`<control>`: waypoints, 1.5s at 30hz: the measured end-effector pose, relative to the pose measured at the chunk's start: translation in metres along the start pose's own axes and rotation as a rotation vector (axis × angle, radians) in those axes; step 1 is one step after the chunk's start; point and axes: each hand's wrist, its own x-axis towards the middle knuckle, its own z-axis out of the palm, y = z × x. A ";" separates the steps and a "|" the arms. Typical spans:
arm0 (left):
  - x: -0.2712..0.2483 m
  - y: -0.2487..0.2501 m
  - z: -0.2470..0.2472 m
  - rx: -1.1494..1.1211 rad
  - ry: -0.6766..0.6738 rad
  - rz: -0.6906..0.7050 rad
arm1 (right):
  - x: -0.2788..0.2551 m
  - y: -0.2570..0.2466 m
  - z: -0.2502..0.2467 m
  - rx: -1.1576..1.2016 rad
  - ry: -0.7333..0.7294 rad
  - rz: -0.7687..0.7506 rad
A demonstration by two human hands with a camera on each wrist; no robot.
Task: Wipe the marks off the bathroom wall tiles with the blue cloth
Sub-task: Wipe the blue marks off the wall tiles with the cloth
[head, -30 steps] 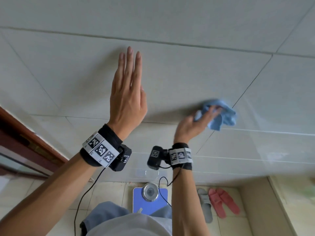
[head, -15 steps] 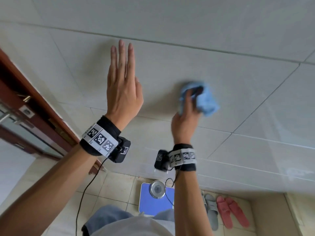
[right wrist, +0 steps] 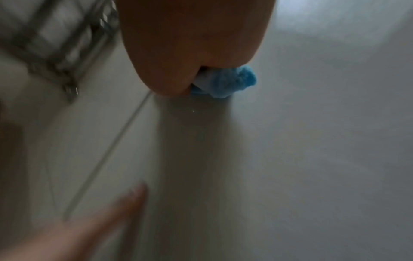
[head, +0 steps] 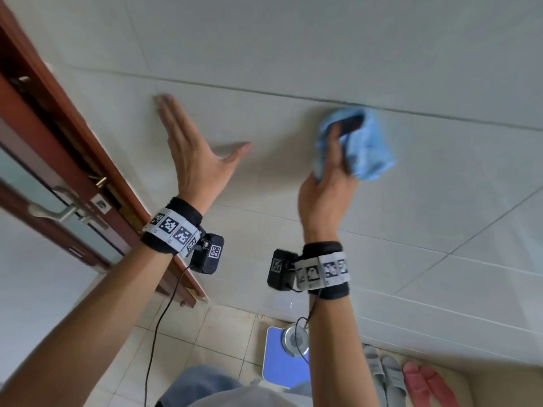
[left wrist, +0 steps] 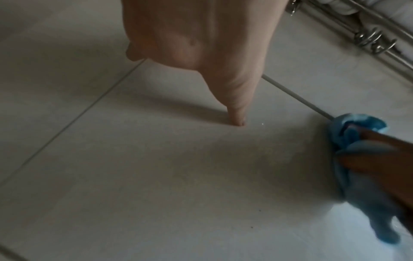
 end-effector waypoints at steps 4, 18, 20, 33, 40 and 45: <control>0.010 -0.019 -0.017 -0.029 0.037 0.028 | 0.015 -0.021 0.019 -0.018 0.160 -0.040; 0.055 -0.124 -0.062 -0.075 -0.028 -0.034 | -0.031 -0.083 0.112 -0.025 -0.053 -0.140; 0.054 -0.136 -0.063 -0.086 -0.042 0.009 | -0.048 -0.081 0.128 -0.155 -0.104 -0.205; 0.053 -0.181 -0.076 0.030 -0.055 0.251 | -0.202 0.007 0.197 -0.551 -1.101 -0.496; 0.042 -0.174 -0.062 0.032 -0.049 0.225 | -0.209 0.033 0.197 -0.664 -1.145 -0.767; 0.018 -0.178 -0.048 0.041 -0.096 0.231 | -0.246 0.072 0.190 -0.914 -1.337 -0.909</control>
